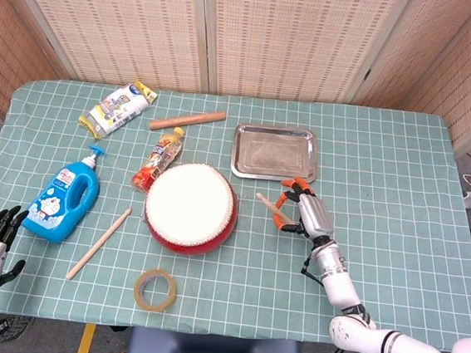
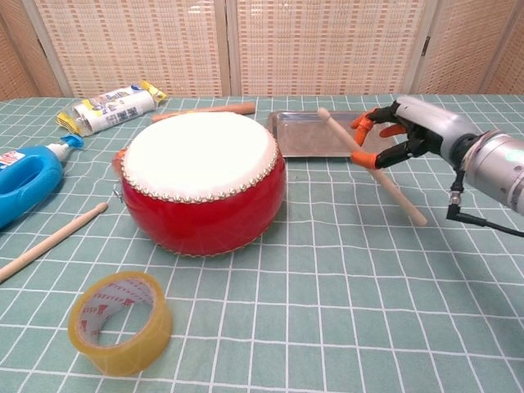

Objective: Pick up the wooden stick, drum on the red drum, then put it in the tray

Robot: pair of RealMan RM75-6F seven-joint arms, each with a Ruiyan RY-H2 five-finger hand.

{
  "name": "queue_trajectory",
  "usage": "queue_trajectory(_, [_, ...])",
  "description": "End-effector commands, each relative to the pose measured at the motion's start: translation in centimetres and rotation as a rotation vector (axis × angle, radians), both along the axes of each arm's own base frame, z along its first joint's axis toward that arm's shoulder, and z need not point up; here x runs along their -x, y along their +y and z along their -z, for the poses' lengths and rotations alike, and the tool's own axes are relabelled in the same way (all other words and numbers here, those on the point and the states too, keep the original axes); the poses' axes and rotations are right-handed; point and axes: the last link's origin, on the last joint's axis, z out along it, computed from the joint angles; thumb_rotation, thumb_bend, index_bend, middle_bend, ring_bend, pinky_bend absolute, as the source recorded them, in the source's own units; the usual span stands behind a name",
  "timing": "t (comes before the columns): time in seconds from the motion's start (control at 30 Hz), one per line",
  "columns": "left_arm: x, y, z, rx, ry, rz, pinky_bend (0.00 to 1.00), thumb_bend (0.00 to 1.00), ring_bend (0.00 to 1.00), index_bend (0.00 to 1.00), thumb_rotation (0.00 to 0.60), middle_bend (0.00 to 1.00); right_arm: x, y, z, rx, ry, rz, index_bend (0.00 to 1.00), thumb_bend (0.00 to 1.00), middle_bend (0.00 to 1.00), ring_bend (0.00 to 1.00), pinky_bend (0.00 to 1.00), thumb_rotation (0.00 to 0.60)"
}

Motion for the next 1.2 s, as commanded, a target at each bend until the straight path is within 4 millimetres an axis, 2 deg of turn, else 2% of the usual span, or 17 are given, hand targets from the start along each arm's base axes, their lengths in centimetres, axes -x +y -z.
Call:
queue_trajectory(0.03, [-0.3, 0.0, 0.1, 0.005, -0.002, 0.011, 0.00, 0.23, 0.00, 0.00, 0.600, 0.00, 2.4, 0.6, -2.9, -0.055, -0.433, 0.065, 0.59, 0.44, 0.17, 0.03, 0.14, 0.572])
queue_trajectory(0.13, [-0.5, -0.1, 0.1, 0.008, 0.004, 0.014, 0.00, 0.23, 0.00, 0.00, 0.600, 0.00, 3.7, 0.2, -2.5, -0.109, -0.613, 0.100, 0.56, 0.44, 0.17, 0.03, 0.14, 0.598])
queue_trajectory(0.23, [-0.6, -0.3, 0.0, 0.004, 0.005, 0.011, 0.00, 0.23, 0.00, 0.00, 0.600, 0.00, 4.7, -0.3, -2.0, -0.145, -0.727, 0.111, 0.53, 0.44, 0.17, 0.03, 0.14, 0.599])
queue_trajectory(0.43, [-0.6, -0.5, -0.1, 0.009, 0.015, 0.004, 0.00, 0.23, 0.00, 0.00, 0.600, 0.00, 5.3, -1.4, -0.7, -0.220, -0.891, 0.140, 0.50, 0.44, 0.18, 0.04, 0.14, 0.600])
queue_trajectory(0.83, [-0.8, -0.2, 0.1, 0.020, 0.022, 0.002, 0.00, 0.23, 0.00, 0.00, 0.600, 0.00, 5.2, -2.8, 2.5, -0.353, -1.050, 0.202, 0.48, 0.45, 0.19, 0.08, 0.15, 0.600])
queue_trajectory(1.0, [-0.7, -0.2, 0.1, 0.023, 0.022, -0.003, 0.00, 0.23, 0.00, 0.00, 0.600, 0.00, 5.7, -2.7, 3.3, -0.399, -1.048, 0.216, 0.45, 0.46, 0.20, 0.11, 0.16, 0.600])
queue_trajectory(1.2, [-0.6, -0.2, 0.2, 0.030, 0.022, -0.003, 0.00, 0.23, 0.00, 0.01, 0.600, 0.00, 6.4, -2.6, 3.4, -0.406, -1.074, 0.222, 0.43, 0.47, 0.21, 0.13, 0.17, 0.600])
